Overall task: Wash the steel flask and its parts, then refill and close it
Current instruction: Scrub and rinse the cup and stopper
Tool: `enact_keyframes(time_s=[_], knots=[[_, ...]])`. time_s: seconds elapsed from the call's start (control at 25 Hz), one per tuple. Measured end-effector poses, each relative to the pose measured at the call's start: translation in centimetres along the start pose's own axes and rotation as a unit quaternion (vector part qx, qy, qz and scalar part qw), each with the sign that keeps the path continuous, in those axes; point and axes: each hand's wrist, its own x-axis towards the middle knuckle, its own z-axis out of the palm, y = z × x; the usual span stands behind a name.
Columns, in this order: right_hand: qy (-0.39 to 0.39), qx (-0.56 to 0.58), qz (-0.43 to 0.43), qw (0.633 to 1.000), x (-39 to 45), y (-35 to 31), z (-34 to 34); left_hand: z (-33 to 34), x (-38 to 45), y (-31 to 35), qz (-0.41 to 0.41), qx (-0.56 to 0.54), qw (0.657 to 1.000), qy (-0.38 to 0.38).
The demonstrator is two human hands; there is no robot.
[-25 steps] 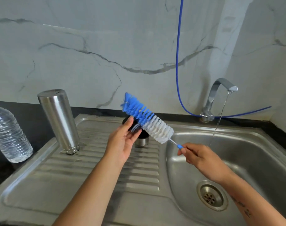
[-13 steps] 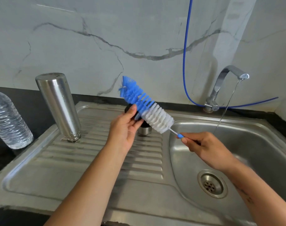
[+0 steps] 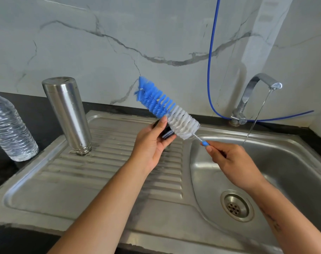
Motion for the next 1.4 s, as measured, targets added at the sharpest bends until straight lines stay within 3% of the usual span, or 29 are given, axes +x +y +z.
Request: enact_keyframes(time_s=[0.12,0.24,0.44,0.56,0.64,0.8,0.96,1.16,1.28,1.4], knots=[[0.0,-0.014,-0.015,1.0,0.2,-1.0,0.4,0.2,0.1,0.0,0.024,-0.003,0.999,0.024],[-0.063,-0.004,-0.015,0.998,-0.2,-1.0,-0.3,-1.2,1.3,1.4,0.062,-0.091,0.991,0.082],[-0.018,-0.022,-0.023,0.999,0.4,-1.7,0.3,0.2,0.1,0.3,0.046,-0.017,0.998,0.039],[-0.081,0.017,-0.015,0.996,-0.3,-1.4,-0.6,-0.7,0.6,1.5,0.08,-0.084,0.992,0.053],[-0.083,0.029,0.003,0.996,-0.4,-1.1,-0.9,-0.8,0.7,1.5,0.076,-0.091,0.992,0.045],[-0.052,0.017,-0.002,0.999,0.1,-1.0,0.0,-0.2,0.3,-0.3,0.04,0.009,0.998,0.038],[-0.045,0.01,0.004,0.999,0.0,-0.4,0.0,-0.9,0.7,0.8,0.021,0.004,0.998,0.065],[-0.016,0.021,0.027,0.999,0.6,-2.4,0.9,0.5,-0.4,-0.6,0.003,0.06,0.998,0.004],[-0.062,0.035,0.042,0.997,0.2,-2.1,-0.4,-0.1,0.2,0.6,0.048,-0.009,0.998,0.03],[-0.08,0.035,0.04,0.995,-0.1,-2.2,-0.9,-0.2,0.2,0.7,0.042,-0.036,0.998,0.027]])
